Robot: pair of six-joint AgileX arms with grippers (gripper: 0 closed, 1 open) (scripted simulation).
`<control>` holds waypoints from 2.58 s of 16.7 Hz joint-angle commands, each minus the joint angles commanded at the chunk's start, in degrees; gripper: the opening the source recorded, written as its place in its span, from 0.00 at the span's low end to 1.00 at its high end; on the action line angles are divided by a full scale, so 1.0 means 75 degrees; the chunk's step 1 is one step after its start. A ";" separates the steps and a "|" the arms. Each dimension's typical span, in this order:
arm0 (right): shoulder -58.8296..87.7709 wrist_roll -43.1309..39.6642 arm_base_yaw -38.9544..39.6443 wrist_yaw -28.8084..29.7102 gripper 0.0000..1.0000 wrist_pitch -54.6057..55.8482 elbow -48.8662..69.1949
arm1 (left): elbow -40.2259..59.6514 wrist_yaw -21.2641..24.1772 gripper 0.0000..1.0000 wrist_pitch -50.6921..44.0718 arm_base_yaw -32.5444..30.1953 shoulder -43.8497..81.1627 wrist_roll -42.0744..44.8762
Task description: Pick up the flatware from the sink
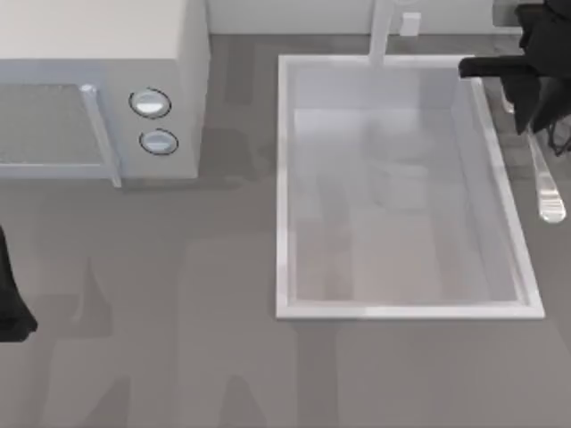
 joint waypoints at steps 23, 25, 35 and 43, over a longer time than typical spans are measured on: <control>-0.3783 -0.1762 -0.1733 -0.0099 0.00 0.2899 -0.6723 | 0.0000 0.0000 1.00 0.0000 0.0000 0.0000 0.0000; -0.3655 -0.1756 -0.1733 -0.0100 0.00 0.3621 -0.7308 | 0.0000 0.0000 1.00 0.0000 0.0000 0.0000 0.0000; -0.3554 -0.1751 -0.1734 -0.0101 0.23 0.4117 -0.7791 | 0.0000 0.0000 1.00 0.0000 0.0000 0.0000 0.0000; -0.3554 -0.1751 -0.1734 -0.0101 0.83 0.4117 -0.7791 | 0.0000 0.0000 1.00 0.0000 0.0000 0.0000 0.0000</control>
